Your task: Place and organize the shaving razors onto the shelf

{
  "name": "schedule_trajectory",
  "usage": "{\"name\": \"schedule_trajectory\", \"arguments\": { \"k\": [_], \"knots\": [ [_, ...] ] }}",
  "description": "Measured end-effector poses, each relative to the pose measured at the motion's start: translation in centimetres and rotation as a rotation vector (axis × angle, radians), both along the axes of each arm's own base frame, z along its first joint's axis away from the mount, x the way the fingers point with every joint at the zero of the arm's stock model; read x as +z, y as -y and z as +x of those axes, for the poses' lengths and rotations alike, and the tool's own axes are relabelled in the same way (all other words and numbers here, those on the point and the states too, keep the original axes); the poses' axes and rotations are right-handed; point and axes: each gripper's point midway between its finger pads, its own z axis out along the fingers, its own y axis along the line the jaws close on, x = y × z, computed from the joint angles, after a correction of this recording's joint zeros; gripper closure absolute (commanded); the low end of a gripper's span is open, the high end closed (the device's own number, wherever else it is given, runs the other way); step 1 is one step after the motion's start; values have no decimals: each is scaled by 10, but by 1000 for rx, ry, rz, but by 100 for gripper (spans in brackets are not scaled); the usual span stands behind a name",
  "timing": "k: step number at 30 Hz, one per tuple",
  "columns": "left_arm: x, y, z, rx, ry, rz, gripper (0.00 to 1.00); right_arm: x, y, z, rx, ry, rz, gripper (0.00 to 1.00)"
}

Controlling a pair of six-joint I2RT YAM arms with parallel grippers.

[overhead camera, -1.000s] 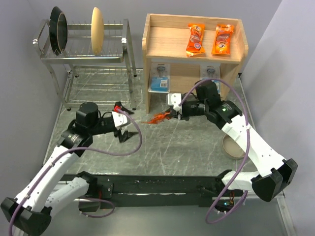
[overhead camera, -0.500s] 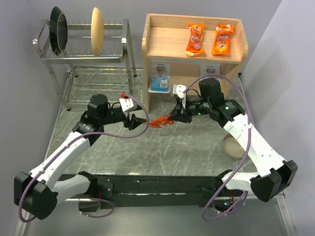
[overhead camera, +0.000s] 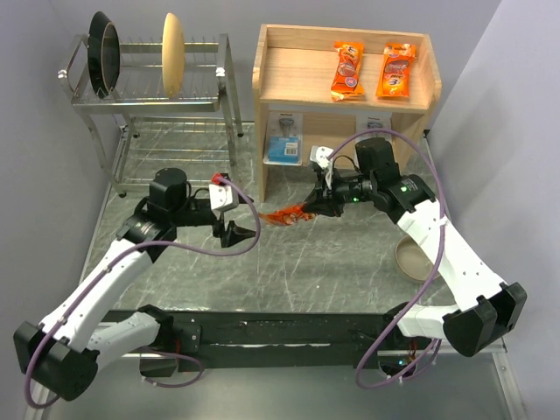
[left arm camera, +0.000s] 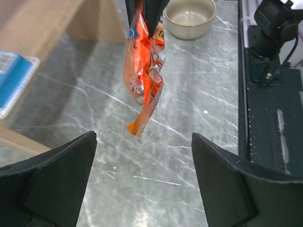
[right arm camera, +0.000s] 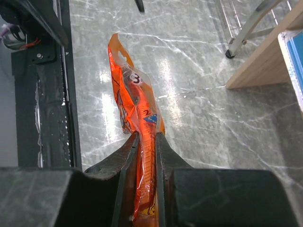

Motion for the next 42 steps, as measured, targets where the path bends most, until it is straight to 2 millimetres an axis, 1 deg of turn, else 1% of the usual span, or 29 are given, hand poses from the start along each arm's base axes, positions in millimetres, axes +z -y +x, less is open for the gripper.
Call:
{"name": "schedule_trajectory", "arguments": {
  "k": [5,7,9,13,18,19,21,22,27,28,29,30,32,33,36,37,38,40,42],
  "knots": [
    [-21,10,12,-6,-76,1,23,-1,-1,2,-8,-14,4,100],
    [-26,14,17,-9,-102,-3,26,0,-2,2,-12,-17,9,100],
    [-28,19,20,-12,-118,-14,28,1,-2,3,-16,-19,11,100],
    [-25,26,23,-21,-136,-50,37,2,-3,4,-25,-20,17,100],
    [-19,33,26,-37,-142,-83,43,7,-9,5,-31,-18,37,100],
    [-20,34,26,-40,-146,-86,49,7,-11,6,-29,-18,40,100],
    [-20,36,27,-52,-154,-94,56,7,-14,6,-26,-21,43,100],
    [-21,37,27,-55,-163,-94,61,7,-16,6,-25,-22,45,100],
    [-32,40,28,-74,-197,-72,72,5,-19,10,-34,-27,46,100],
    [-33,40,29,-75,-200,-69,78,4,-19,10,-40,-29,45,100],
    [-34,40,30,-75,-205,-64,80,4,-18,11,-45,-30,43,100],
    [-34,41,30,-75,-210,-60,87,4,-18,12,-50,-31,42,91],
    [-32,42,33,-77,-218,-50,94,4,-17,14,-66,-31,40,71],
    [-32,42,35,-76,-221,-47,99,4,-17,15,-75,-29,39,58],
    [-34,42,36,-75,-233,-42,99,4,-15,19,-116,-45,35,45],
    [-34,42,35,-77,-235,-42,99,6,-13,21,-136,-45,33,43],
    [-34,42,35,-79,-236,-42,99,9,-11,23,-160,-44,33,38],
    [-33,41,35,-76,-247,-47,99,28,-6,29,-211,-21,56,35],
    [-30,38,35,-67,-278,-60,99,63,3,36,-267,30,100,33]
  ]
}}
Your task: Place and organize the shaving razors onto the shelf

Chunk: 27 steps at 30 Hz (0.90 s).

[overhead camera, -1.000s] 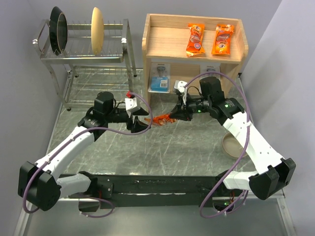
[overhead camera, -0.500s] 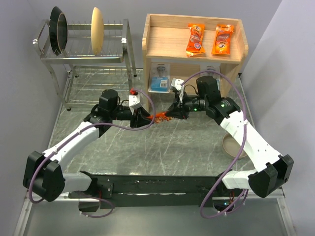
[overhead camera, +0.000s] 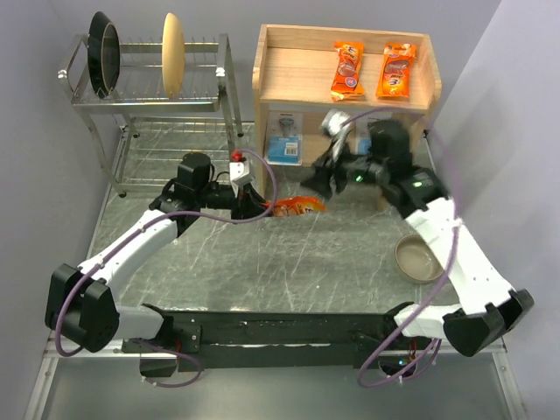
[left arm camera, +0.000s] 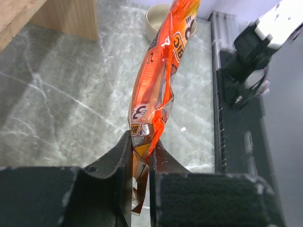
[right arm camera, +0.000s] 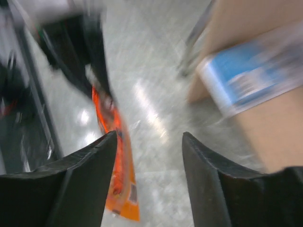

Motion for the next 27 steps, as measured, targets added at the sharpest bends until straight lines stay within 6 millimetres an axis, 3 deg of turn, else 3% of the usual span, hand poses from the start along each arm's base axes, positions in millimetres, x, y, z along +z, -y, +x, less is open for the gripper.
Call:
{"name": "schedule_trajectory", "arguments": {
  "k": [2,5,7,9,14,18,22,27],
  "knots": [
    [7,-3,0,16,-43,-24,99,49,7,3,-44,84,56,32],
    [29,-6,3,47,-103,-74,99,147,23,-6,-101,291,172,29],
    [48,-5,7,60,-115,-114,99,186,34,-19,-125,397,222,27],
    [75,-2,10,77,-124,-170,99,211,46,-32,-156,478,260,26],
    [149,1,26,182,-177,-347,99,228,75,-39,-283,561,306,25],
    [208,-3,56,346,-305,-531,99,218,82,-23,-356,538,299,25],
    [237,-5,85,466,-513,-677,99,202,85,-5,-405,501,269,25],
    [257,5,124,591,-827,-816,99,183,82,7,-415,452,235,25]
  ]
}}
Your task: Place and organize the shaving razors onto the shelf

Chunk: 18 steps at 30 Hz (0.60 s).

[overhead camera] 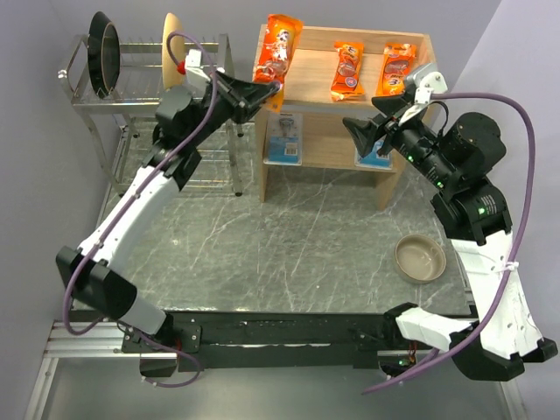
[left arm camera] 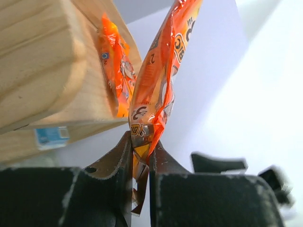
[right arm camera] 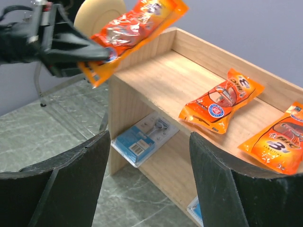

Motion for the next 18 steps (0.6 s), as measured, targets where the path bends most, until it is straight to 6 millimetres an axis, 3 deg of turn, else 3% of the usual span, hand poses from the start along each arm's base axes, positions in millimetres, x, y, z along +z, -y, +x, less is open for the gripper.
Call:
{"name": "schedule_trajectory", "arguments": {
  "k": [5,13,15,18],
  "knots": [
    [-3,18,16,20,-246,-108,99,-1,2,-1,-9,3,1,25],
    [-15,35,19,72,-554,-206,96,-10,6,-1,-28,-5,-6,25],
    [-16,33,24,98,-602,-230,79,-14,6,0,-31,-12,-9,25],
    [-17,32,31,128,-648,-253,71,-19,6,3,-35,-22,-12,25]
  ]
}}
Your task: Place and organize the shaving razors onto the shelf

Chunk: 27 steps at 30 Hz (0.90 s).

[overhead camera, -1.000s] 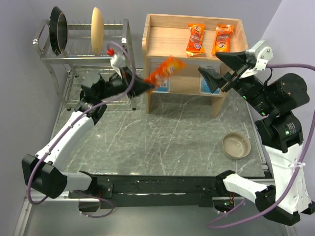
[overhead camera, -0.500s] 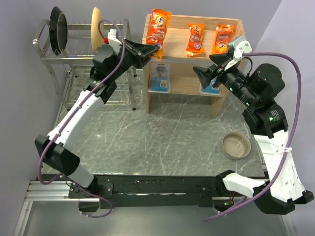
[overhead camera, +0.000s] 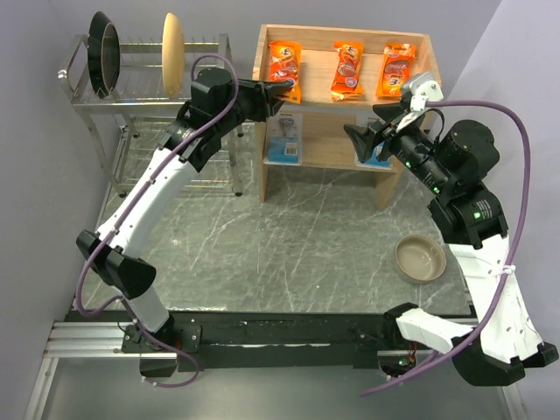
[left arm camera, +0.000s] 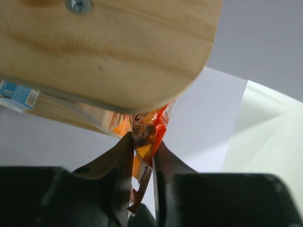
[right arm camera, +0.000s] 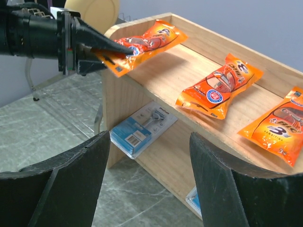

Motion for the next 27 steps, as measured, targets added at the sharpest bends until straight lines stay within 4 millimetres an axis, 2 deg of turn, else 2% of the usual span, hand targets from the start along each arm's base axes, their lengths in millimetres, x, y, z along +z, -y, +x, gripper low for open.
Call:
{"name": "schedule_trajectory", "arguments": {
  "k": [1,4,6,13,16,18,21,27],
  "knots": [
    [-1,-1,3,11,-10,-1,69,-1,0,1,0,-3,-1,25],
    [-9,-2,12,42,-45,-1,55,-5,-1,3,0,-12,-1,25],
    [-18,-2,15,54,-72,8,51,-6,-2,5,2,-15,2,25],
    [-12,-2,15,55,-63,-8,37,-7,-5,11,6,-15,16,25],
    [-11,-4,12,51,-51,2,28,-10,-7,12,13,-23,19,25],
    [-13,-5,9,47,-36,31,27,-12,-8,13,16,-28,19,25],
    [-26,-8,4,40,-38,83,25,-15,-9,13,22,-34,17,25],
    [-63,-16,-7,26,-51,211,14,-14,-2,18,-23,-50,45,23]
  ]
}}
